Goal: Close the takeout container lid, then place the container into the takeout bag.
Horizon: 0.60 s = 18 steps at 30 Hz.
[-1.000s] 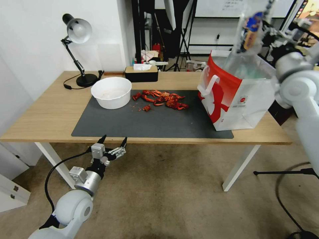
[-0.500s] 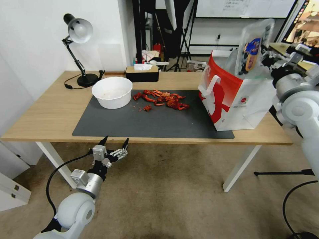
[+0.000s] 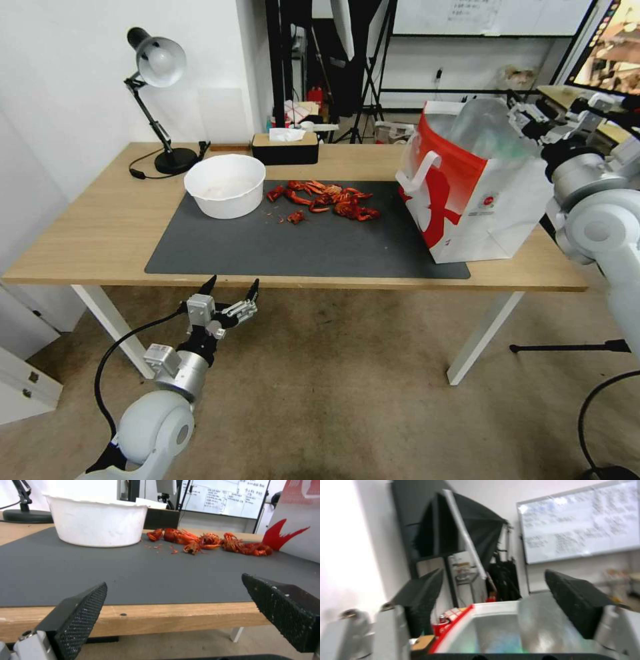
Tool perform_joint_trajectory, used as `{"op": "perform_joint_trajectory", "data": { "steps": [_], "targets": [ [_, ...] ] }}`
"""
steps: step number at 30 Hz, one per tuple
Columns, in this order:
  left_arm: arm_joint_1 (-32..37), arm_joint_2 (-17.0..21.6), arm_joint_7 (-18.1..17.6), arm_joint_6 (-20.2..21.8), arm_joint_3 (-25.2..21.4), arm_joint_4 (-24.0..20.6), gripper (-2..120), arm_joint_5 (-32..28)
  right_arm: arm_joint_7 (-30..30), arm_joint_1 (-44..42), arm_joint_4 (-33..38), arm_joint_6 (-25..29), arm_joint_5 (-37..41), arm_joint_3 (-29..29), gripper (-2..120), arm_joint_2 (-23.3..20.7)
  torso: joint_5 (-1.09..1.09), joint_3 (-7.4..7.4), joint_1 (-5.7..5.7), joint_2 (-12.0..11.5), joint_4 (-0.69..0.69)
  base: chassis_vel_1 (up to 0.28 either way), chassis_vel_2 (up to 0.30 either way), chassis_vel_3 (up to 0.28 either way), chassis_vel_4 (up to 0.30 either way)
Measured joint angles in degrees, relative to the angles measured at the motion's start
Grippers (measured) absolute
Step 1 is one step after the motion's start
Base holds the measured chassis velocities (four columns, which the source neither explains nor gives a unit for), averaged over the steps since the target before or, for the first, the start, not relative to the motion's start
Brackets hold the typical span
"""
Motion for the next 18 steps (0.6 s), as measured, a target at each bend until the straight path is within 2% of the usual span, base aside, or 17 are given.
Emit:
{"op": "perform_joint_trajectory", "data": {
  "steps": [1, 4, 5, 8, 9, 12, 18],
  "targets": [
    [0.0, 0.0, 0.0, 0.0, 0.0, 0.0, 100, 0.0, 0.0, 0.0, 0.0, 0.0, 0.0, 0.0, 82, 0.0, 0.0, 0.0, 0.0, 0.0, 0.0, 0.0, 0.0, 0.0, 0.0],
    [0.34, -0.63, 0.19, -0.57, -0.05, 0.0, 100, -0.02, -4.7, -4.47, 2.92, 1.41, -3.45, 1.12, 96, -1.21, 0.01, 0.0, 0.0, 0.0, 0.01, 0.0, 0.0, 0.0, 0.0],
    [0.34, -0.63, 0.19, -0.57, -0.05, 0.0, 100, -0.02, -4.7, -4.47, 2.92, 1.41, -3.45, 1.12, 96, -1.21, 0.01, 0.0, 0.0, 0.0, 0.01, 0.0, 0.0, 0.0, 0.0],
    [0.92, -1.01, 0.91, -1.06, -0.37, -0.03, 100, -0.45, -9.94, -11.42, 6.39, 2.97, -4.51, 3.98, 106, -2.51, 0.01, 0.01, 0.0, 0.0, -0.01, 0.0, 0.0, 0.0, 0.0],
    [0.92, -1.01, 0.91, -1.06, -0.37, -0.03, 100, -0.45, -9.94, -11.42, 6.39, 2.97, -4.51, 3.98, 106, -2.51, 0.01, 0.01, 0.0, 0.0, -0.01, 0.0, 0.0, 0.0, 0.0],
    [0.77, -1.16, 0.94, -1.52, -0.43, 0.07, 100, -0.47, -12.77, -18.52, 9.4, 4.51, -7.27, 7.35, 112, -3.27, 0.0, 0.0, 0.0, 0.0, -0.01, 0.0, 0.0, 0.0, 0.0],
    [1.33, -1.75, 0.88, -2.69, -0.7, 0.13, 100, -0.3, -12.46, -26.51, 13.14, 8.02, -13.17, 8.99, 114, -1.63, 0.01, 0.0, 0.0, 0.0, 0.0, 0.0, 0.0, 0.0, 0.0]
  ]
}}
